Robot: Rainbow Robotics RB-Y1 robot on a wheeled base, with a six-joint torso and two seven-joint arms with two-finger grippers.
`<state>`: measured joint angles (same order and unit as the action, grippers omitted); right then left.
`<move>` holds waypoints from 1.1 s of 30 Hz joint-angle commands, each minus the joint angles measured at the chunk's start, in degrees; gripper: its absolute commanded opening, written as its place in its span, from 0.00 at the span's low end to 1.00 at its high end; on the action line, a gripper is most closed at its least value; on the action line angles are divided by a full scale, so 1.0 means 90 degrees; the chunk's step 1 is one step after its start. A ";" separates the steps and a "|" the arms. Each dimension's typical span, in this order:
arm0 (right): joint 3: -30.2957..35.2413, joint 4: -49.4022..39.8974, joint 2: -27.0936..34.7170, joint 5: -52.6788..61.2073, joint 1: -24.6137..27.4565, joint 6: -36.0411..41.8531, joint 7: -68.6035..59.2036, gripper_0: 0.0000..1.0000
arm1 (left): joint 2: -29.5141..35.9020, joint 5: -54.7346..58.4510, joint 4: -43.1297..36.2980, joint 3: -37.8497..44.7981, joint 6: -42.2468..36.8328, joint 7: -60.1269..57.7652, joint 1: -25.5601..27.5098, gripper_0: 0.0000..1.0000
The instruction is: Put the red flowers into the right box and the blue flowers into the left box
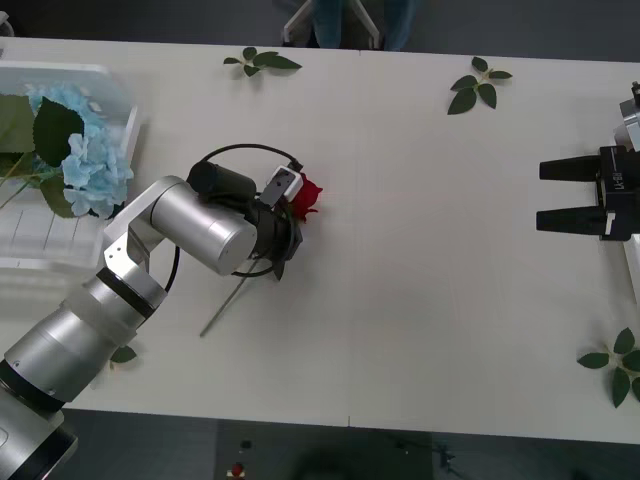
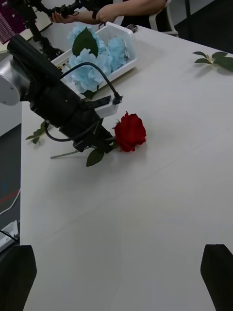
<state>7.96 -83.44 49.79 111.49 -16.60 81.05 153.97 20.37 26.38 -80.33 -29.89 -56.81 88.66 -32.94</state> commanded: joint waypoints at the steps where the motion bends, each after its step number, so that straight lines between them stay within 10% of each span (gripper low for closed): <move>1: 0.0014 -0.0192 0.0083 0.0103 -0.0138 0.0028 0.0115 1.00 | 0.0081 0.0037 -0.0147 0.0039 0.0130 0.0179 -0.0100 0.00; 16: 0.0014 -0.0182 0.0083 0.0210 -0.0128 0.0291 0.0115 1.00 | 0.0921 0.1736 -0.2686 0.0938 0.2464 -0.0036 0.1111 0.00; 23: -0.0270 -0.0182 0.0083 0.0796 -0.0128 0.0692 -0.0447 1.00 | 0.1028 0.3904 -0.3966 0.2139 0.2113 -0.0026 0.1658 0.00; 33: -0.1324 -0.0182 0.0083 0.2398 -0.0118 0.0662 -0.0545 1.00 | 0.0657 0.8807 -0.3526 0.4151 0.0521 0.1751 0.1677 0.00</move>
<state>-3.79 -83.57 49.79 130.22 -16.61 87.90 150.19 26.82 101.65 -112.97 8.55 -51.50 99.66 -16.76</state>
